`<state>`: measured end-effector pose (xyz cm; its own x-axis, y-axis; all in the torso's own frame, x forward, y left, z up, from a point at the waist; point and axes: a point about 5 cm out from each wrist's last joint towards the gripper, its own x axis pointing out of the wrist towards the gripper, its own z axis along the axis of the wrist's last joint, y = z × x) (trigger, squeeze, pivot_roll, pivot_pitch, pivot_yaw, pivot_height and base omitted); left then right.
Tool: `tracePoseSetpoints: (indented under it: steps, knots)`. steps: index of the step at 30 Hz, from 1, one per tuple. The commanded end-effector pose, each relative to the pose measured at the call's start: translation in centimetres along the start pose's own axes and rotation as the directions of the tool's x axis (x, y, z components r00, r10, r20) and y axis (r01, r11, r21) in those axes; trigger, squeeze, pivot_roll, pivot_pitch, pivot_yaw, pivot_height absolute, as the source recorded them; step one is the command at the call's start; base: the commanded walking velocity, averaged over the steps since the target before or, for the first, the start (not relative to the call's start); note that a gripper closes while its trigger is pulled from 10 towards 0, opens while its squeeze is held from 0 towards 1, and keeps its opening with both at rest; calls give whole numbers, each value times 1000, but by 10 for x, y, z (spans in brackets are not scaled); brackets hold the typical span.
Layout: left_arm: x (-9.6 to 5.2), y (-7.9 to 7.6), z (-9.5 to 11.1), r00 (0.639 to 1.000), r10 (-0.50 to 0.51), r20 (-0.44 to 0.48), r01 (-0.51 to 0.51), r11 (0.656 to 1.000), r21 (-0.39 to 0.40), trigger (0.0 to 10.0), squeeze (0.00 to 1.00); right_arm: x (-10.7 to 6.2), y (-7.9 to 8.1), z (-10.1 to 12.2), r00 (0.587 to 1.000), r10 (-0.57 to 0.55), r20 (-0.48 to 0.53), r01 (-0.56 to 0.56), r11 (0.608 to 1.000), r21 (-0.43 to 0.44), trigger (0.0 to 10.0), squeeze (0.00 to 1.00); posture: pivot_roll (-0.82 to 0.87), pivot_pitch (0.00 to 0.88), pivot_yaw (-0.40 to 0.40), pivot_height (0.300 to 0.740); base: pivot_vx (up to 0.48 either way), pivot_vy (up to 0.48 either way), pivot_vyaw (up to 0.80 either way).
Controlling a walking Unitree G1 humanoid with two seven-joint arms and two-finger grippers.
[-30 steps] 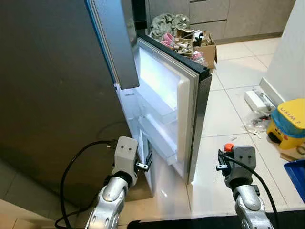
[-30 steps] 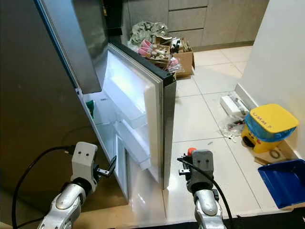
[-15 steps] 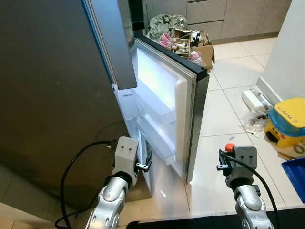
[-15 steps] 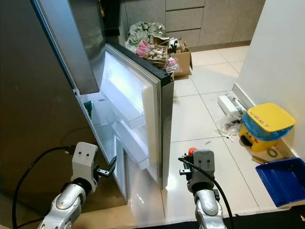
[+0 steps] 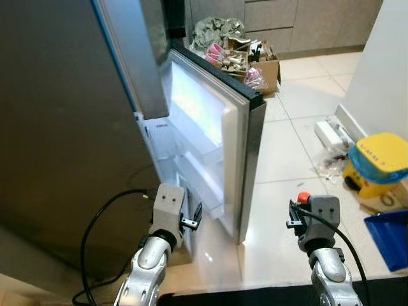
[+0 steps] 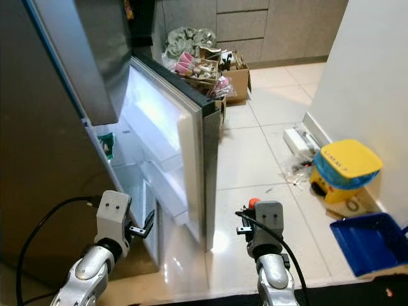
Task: Restocking fridge
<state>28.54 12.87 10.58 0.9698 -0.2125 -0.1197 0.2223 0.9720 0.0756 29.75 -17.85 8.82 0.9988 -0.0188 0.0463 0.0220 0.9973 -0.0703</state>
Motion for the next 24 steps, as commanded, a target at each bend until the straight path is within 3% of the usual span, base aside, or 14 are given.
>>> tracePoseSetpoints:
  steps: [1, 6, 24]
  knots:
    - [0, 1, -4, 1000, 3, -23, -3, 1000, 5, 10000, 0, -3, 0, -6, 1000, 0, -25, 0, 1000, -4, 10000, 0, -103, 166, 78, 740, 0, -360, 0]
    - [0, 2, -5, 999, 13, -30, -13, 1000, 4, 10000, 0, -4, 0, -6, 1000, 1, -26, -1, 1000, -4, 10000, 0, -103, 166, 78, 740, 0, -344, 0]
    - [1, 6, -7, 998, 44, -51, -45, 999, -2, 10000, 0, -4, 0, -6, 1000, 2, -26, -2, 1000, -4, 10000, 0, -102, 169, 79, 740, 0, 0, 0]
